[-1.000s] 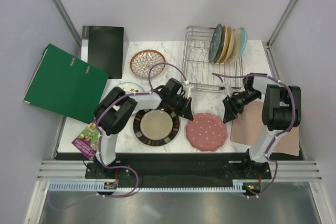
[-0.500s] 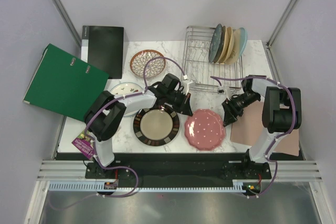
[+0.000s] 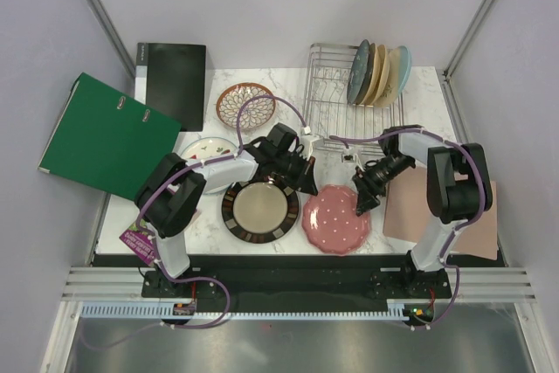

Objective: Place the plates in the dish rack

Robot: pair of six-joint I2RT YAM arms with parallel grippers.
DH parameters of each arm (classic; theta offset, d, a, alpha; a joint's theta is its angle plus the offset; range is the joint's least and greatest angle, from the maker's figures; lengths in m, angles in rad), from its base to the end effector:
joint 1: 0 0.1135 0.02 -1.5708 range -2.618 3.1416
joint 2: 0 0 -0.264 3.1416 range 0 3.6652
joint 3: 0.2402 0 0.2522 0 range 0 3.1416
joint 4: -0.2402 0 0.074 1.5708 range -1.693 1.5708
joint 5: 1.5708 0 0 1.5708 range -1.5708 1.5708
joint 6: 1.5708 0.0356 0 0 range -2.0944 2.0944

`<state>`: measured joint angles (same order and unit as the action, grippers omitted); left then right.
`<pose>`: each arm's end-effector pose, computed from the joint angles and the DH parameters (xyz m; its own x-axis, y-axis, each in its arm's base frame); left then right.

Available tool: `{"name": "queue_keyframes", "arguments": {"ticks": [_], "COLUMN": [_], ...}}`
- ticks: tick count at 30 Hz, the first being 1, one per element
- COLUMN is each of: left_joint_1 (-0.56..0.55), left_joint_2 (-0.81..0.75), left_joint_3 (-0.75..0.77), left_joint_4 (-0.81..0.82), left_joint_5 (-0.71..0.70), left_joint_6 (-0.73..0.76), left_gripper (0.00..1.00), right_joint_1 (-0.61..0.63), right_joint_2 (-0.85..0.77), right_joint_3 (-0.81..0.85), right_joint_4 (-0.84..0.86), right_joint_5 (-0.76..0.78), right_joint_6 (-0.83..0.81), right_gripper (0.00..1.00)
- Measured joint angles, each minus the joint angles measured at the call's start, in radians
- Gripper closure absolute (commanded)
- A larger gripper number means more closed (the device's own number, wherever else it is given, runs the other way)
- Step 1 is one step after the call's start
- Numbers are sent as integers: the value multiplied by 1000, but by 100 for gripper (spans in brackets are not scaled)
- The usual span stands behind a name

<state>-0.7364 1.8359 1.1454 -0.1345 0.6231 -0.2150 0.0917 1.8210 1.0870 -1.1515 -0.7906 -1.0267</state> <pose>0.2721 -0.2747 0.1829 -0.7106 0.4104 -0.5715 0.7034 0.4332 -0.5636 0.2733 0.0505 0.1556 -0.6225 -0.6616 -0.4180 -0.7301 0.2985 0.6147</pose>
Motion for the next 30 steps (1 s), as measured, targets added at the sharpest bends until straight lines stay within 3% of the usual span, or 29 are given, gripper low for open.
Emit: {"name": "queue_keyframes", "arguments": {"ticks": [1,4,12,20,25,26,27,30], "left_joint_1": [0,0,0,0,0,0,0,0], "left_joint_2": [0,0,0,0,-1,-1,-2,-11], "left_joint_3": [0,2,8,13,25,27,27,28], "left_joint_4": [-1,-7,-18,-35,-50,-52,-54,-75], "left_joint_5": [0,0,0,-2,-1,-2,-1,6], "left_joint_6": [1,6,8,8,8,8,8,11], "left_gripper": [98,98,98,98,98,98,98,98], "right_joint_1": [4,5,14,65,74,75,74,72], "right_joint_2": [3,15,36,48,58,60,60,61], "right_joint_3": [0,0,10,16,20,21,23,29], "right_joint_4": [1,11,15,61,79,84,84,63], "right_joint_5": [0,5,1,1,2,3,3,0], "right_joint_6": [-1,-6,11,53,75,80,88,114], "right_gripper": [46,55,46,49,64,69,81,95]}}
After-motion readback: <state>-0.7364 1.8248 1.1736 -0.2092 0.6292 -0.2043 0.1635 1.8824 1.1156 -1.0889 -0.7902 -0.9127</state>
